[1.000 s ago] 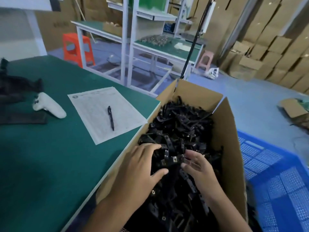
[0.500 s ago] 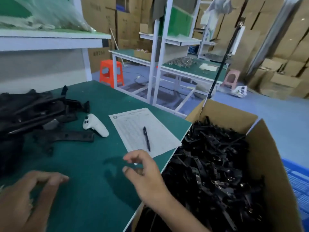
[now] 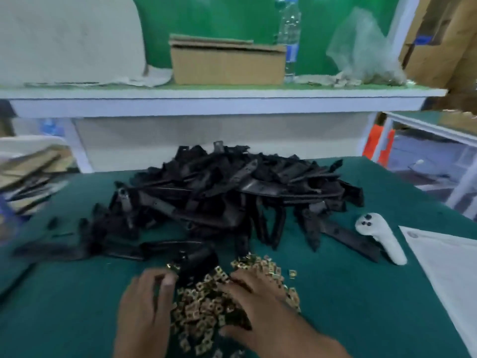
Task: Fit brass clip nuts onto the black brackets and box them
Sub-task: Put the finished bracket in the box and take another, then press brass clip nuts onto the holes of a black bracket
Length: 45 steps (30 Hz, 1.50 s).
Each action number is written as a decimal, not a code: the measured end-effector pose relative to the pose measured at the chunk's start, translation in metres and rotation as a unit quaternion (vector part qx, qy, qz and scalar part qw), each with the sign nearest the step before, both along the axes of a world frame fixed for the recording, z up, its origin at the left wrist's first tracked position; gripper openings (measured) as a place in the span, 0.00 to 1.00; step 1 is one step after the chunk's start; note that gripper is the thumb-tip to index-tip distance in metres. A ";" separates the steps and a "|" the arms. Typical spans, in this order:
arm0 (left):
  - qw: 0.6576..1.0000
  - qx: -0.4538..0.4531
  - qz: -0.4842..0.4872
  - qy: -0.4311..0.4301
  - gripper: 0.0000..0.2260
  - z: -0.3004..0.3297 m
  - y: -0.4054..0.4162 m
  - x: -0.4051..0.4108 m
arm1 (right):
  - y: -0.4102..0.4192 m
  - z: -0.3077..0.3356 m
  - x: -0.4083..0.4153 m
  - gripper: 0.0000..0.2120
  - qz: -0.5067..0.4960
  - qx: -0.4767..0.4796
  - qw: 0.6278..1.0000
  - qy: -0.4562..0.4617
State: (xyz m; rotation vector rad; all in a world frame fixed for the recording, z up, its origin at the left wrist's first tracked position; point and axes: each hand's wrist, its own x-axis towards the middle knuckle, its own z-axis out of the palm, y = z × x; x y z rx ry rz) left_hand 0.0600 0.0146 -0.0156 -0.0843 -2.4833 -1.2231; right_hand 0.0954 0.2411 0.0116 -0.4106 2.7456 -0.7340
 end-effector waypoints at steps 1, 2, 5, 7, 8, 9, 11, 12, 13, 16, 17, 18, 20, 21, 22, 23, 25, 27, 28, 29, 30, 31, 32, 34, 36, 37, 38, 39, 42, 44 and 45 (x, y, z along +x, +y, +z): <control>1.000 -0.015 -0.027 0.001 0.16 -0.003 0.003 0.000 | -0.005 -0.005 -0.006 0.29 0.010 0.033 0.999 0.039; 0.997 -0.034 -0.065 -0.020 0.18 -0.003 0.004 0.000 | -0.009 -0.008 -0.010 0.26 0.012 0.057 0.995 0.084; 0.986 -0.115 -0.115 -0.020 0.18 -0.006 -0.003 -0.003 | -0.016 -0.007 -0.016 0.20 0.014 0.085 0.981 0.176; 0.981 -0.144 -0.126 -0.007 0.16 -0.008 0.001 -0.002 | -0.018 -0.006 -0.019 0.15 0.039 0.108 0.954 0.276; 0.981 -0.143 -0.131 0.002 0.14 -0.009 0.002 -0.001 | -0.019 -0.006 -0.019 0.15 0.033 0.098 0.948 0.300; 0.983 -0.136 -0.125 0.017 0.12 -0.009 0.002 0.001 | -0.020 -0.007 -0.019 0.16 0.027 0.083 0.946 0.311; 0.990 -0.105 -0.080 0.045 0.06 -0.007 0.000 -0.001 | -0.017 -0.014 -0.021 0.15 0.024 0.062 0.948 0.312; 0.994 -0.083 -0.054 0.048 0.05 -0.007 -0.001 -0.002 | -0.016 -0.016 -0.021 0.15 0.018 0.049 0.950 0.307; 0.996 -0.068 -0.028 0.046 0.07 -0.007 -0.002 -0.003 | -0.014 -0.018 -0.021 0.15 0.009 0.034 0.952 0.303; 0.999 -0.044 0.002 0.028 0.10 -0.009 -0.004 -0.007 | -0.009 -0.014 -0.021 0.09 -0.043 -0.022 0.962 0.270; 0.998 -0.047 0.005 0.031 0.10 -0.009 -0.004 -0.007 | -0.008 -0.015 -0.021 0.08 -0.071 -0.058 0.963 0.254; 0.998 -0.052 0.007 0.036 0.10 -0.009 -0.003 -0.007 | -0.009 -0.016 -0.019 0.07 -0.100 -0.099 0.962 0.235; 0.995 -0.080 0.011 0.055 0.10 -0.004 -0.002 -0.010 | -0.010 -0.016 -0.018 0.07 -0.132 -0.122 0.960 0.214; 0.991 -0.111 0.011 0.073 0.12 -0.001 -0.002 -0.016 | -0.011 -0.015 -0.018 0.06 -0.135 -0.122 0.960 0.213; 0.985 -0.151 0.007 0.088 0.14 0.002 -0.002 -0.024 | -0.012 -0.014 -0.018 0.06 -0.136 -0.124 0.960 0.210; 0.977 -0.195 -0.006 0.091 0.18 0.006 -0.002 -0.033 | -0.012 -0.014 -0.018 0.06 -0.134 -0.128 0.961 0.204; 0.955 -0.282 -0.056 0.072 0.25 0.014 -0.001 -0.052 | -0.013 -0.013 -0.017 0.06 -0.130 -0.135 0.961 0.203; 0.933 -0.337 -0.114 0.055 0.24 0.021 0.002 -0.066 | -0.012 -0.012 -0.017 0.10 -0.102 -0.125 0.962 0.219; 0.925 -0.352 -0.132 0.056 0.21 0.023 0.004 -0.070 | -0.011 -0.013 -0.017 0.12 -0.088 -0.120 0.959 0.240; 0.921 -0.358 -0.134 0.075 0.17 0.025 0.005 -0.073 | -0.010 -0.013 -0.017 0.13 -0.083 -0.122 0.955 0.258; 0.918 -0.358 -0.126 0.114 0.13 0.026 0.006 -0.076 | -0.010 -0.012 -0.017 0.12 -0.088 -0.131 0.950 0.270; 0.917 -0.352 -0.113 0.152 0.10 0.028 0.005 -0.077 | -0.009 -0.012 -0.016 0.11 -0.099 -0.144 0.945 0.276; 0.918 -0.335 -0.097 0.187 0.08 0.030 0.004 -0.077 | -0.009 -0.011 -0.016 0.09 -0.112 -0.160 0.940 0.279; 0.943 -0.254 -0.066 0.204 0.09 0.038 0.000 -0.072 | -0.010 -0.009 -0.015 0.08 -0.149 -0.195 0.935 0.258; 0.987 -0.093 -0.035 0.123 0.12 0.055 -0.004 -0.059 | -0.010 -0.007 -0.016 0.08 -0.181 -0.231 0.930 0.223; 0.997 -0.010 -0.038 0.069 0.12 0.060 -0.005 -0.052 | -0.009 -0.007 -0.016 0.09 -0.192 -0.246 0.928 0.206; 0.997 0.058 -0.054 0.027 0.11 0.065 -0.006 -0.044 | -0.008 -0.007 -0.017 0.10 -0.201 -0.259 0.925 0.193; 0.988 0.130 -0.082 -0.012 0.11 0.068 -0.005 -0.036 | -0.007 -0.008 -0.018 0.09 -0.208 -0.271 0.922 0.183; 0.898 0.356 -0.210 -0.152 0.11 0.065 0.004 -0.007 | -0.010 -0.010 -0.019 0.05 -0.219 -0.328 0.907 0.149; 0.863 0.402 -0.235 -0.195 0.07 0.054 0.015 0.008 | -0.012 -0.009 -0.020 0.05 -0.223 -0.394 0.884 0.116; 0.865 0.401 -0.227 -0.200 0.07 0.047 0.020 0.013 | -0.012 -0.008 -0.020 0.05 -0.226 -0.422 0.873 0.099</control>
